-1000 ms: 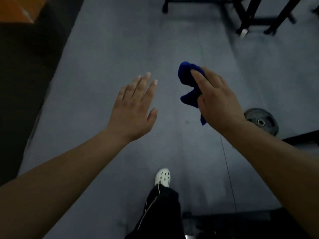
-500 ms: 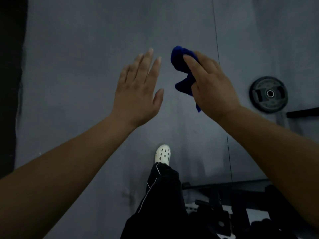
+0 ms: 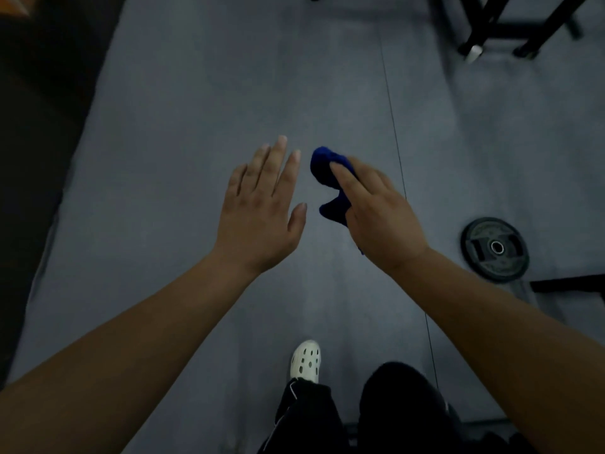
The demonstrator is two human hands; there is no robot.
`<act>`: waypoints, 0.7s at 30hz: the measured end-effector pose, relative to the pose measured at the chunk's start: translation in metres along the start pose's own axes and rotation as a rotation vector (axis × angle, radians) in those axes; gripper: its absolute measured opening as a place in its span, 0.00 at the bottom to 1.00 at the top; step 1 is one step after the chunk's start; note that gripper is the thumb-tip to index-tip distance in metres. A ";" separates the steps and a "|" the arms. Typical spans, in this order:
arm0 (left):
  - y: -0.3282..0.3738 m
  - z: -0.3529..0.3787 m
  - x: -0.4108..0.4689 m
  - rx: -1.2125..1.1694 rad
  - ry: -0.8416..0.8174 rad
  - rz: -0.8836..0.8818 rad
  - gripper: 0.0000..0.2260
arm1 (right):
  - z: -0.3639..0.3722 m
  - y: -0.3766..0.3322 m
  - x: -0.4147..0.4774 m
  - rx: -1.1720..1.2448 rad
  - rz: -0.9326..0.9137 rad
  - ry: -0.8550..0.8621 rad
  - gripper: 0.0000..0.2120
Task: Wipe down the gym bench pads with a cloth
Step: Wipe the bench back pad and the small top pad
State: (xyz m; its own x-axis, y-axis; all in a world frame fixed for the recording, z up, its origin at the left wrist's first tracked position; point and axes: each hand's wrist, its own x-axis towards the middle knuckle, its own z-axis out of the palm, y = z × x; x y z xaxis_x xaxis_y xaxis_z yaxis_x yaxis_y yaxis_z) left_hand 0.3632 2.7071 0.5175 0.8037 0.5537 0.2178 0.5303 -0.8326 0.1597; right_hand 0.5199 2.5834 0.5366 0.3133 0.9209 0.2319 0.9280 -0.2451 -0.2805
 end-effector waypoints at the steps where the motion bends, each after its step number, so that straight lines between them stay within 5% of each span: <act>1: -0.002 -0.006 0.004 0.006 0.008 -0.009 0.32 | -0.004 -0.002 0.006 0.001 -0.006 0.002 0.28; 12: -0.030 -0.054 0.064 0.076 0.112 -0.099 0.32 | -0.036 -0.002 0.092 0.007 -0.085 0.049 0.31; 21: -0.047 -0.047 0.171 0.158 0.134 -0.185 0.32 | -0.038 0.070 0.194 0.073 -0.099 0.076 0.29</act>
State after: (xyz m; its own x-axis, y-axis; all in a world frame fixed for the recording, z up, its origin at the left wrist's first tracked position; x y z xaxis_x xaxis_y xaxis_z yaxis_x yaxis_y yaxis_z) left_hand 0.4625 2.8413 0.5925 0.6518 0.6846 0.3264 0.7088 -0.7029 0.0589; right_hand 0.6528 2.7330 0.5978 0.2378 0.9132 0.3309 0.9390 -0.1290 -0.3189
